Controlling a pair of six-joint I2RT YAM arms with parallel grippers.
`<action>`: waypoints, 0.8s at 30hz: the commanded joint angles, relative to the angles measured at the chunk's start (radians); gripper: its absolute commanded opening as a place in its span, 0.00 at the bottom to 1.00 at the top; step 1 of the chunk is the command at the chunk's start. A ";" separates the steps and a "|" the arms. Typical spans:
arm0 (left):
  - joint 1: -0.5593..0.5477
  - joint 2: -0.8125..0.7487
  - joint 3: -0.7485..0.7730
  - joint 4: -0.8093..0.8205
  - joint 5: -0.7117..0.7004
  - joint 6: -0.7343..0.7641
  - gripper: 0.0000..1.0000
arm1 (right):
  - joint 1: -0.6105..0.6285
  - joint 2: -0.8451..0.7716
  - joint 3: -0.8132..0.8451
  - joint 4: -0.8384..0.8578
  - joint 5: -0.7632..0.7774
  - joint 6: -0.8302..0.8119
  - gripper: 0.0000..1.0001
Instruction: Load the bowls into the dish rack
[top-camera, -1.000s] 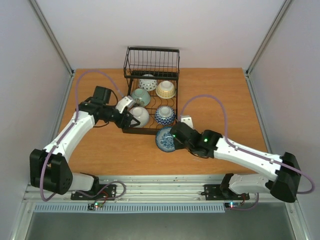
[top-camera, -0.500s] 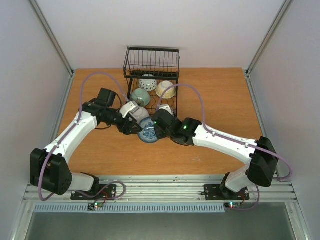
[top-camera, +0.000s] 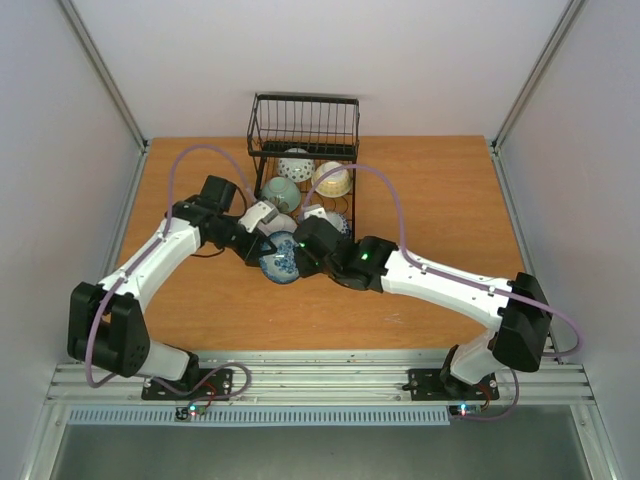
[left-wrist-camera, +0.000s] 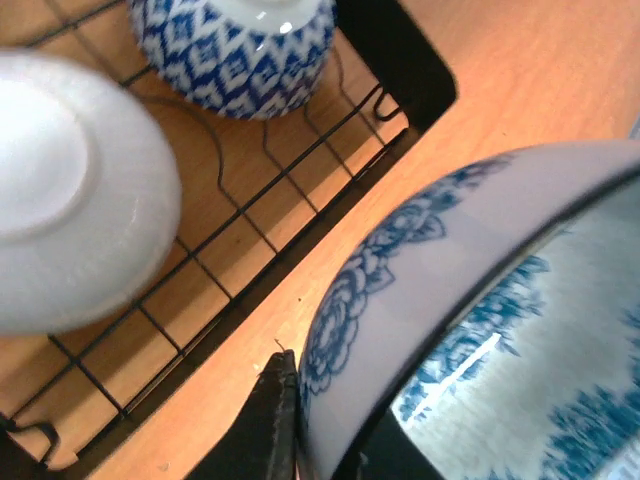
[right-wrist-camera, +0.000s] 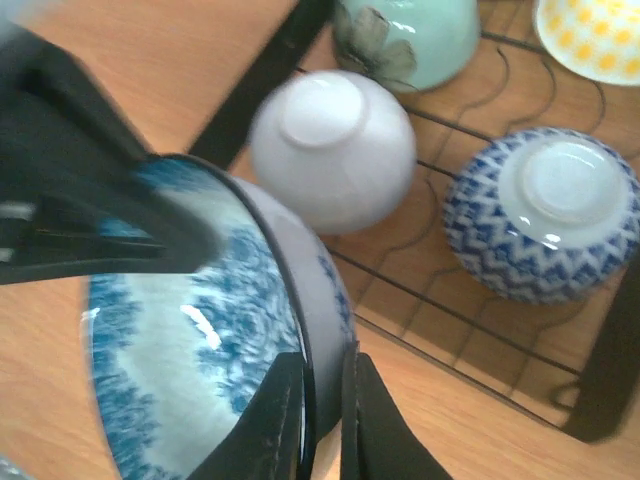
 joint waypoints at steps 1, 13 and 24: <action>-0.014 0.003 0.023 -0.009 0.059 0.069 0.01 | -0.002 0.000 0.038 0.066 -0.003 -0.048 0.01; -0.014 -0.050 -0.014 0.053 0.055 0.061 0.01 | -0.004 -0.230 -0.257 0.367 -0.168 -0.035 0.84; -0.013 -0.066 -0.016 0.019 0.160 0.105 0.00 | -0.007 -0.339 -0.536 0.750 -0.427 0.111 0.99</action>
